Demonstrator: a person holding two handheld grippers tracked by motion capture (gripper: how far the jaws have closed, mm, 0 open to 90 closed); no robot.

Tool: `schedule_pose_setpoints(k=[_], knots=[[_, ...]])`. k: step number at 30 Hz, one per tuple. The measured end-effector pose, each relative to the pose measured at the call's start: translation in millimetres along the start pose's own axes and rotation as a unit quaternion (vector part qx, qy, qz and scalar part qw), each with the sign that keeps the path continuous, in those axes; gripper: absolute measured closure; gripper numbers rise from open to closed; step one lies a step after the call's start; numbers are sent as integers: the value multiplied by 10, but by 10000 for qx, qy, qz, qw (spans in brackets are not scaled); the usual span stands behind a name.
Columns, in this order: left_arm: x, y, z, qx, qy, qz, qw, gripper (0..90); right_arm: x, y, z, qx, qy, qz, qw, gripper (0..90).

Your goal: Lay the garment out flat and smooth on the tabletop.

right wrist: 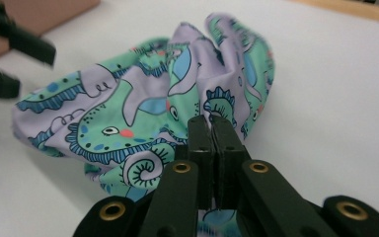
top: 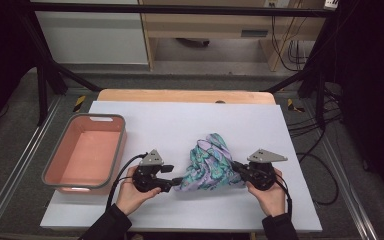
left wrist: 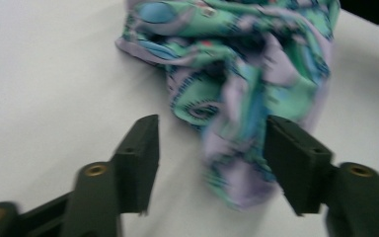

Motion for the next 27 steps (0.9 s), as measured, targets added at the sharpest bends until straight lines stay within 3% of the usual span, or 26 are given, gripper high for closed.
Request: schedule_pose_setpoints(k=[3, 6, 9, 10, 11, 15, 19, 21, 23, 25, 27], knots=[[-6, -3, 31, -100, 52, -37, 9999, 253, 142, 24, -102, 82, -24, 222, 9997, 875], [-15, -47, 23, -96, 89, 33, 9999, 224, 236, 4, -171, 209, -6, 345, 9992, 809], [-49, -121, -15, -24, 30, 105, 9999, 216, 200, 16, -159, 175, -61, 91, 9998, 666], [-68, -153, -25, 24, 16, 127, 9999, 220, 138, 22, -116, 116, -29, -89, 9999, 564], [-92, -188, -32, 62, 20, 153, 9999, 220, 138, 22, -116, 116, -29, -89, 9999, 564], [-181, -348, -18, 442, 152, 219, 9987, 341, 35, -62, 22, -146, -22, -227, 9996, 430], [-214, -497, -24, 469, 66, 469, 9978, 504, -13, -253, 163, -241, 92, -116, 9996, 355], [-205, -528, -39, 595, 110, 542, 9967, 644, -19, -352, 186, -199, 155, -20, 9997, 353], [-196, -524, -75, 592, 51, 564, 9966, 772, -4, -436, 194, -217, 194, 64, 9996, 414], [-191, -506, -102, 543, -71, 642, 9964, 839, 33, -497, 209, -204, 269, 173, 9993, 510], [-190, -475, -109, 453, -169, 697, 9964, 851, 66, -523, 219, -158, 415, 283, 9986, 646]])
Point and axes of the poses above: each handheld gripper's, and its own axes: y roughly backward along the jaws, x roughly out of its underside, z roughly to its left, the point moved 2 cm from there along -y, roughly forward along the jaws, and after that the axes turned 13 degrees about -y, right-handed, at the moved point
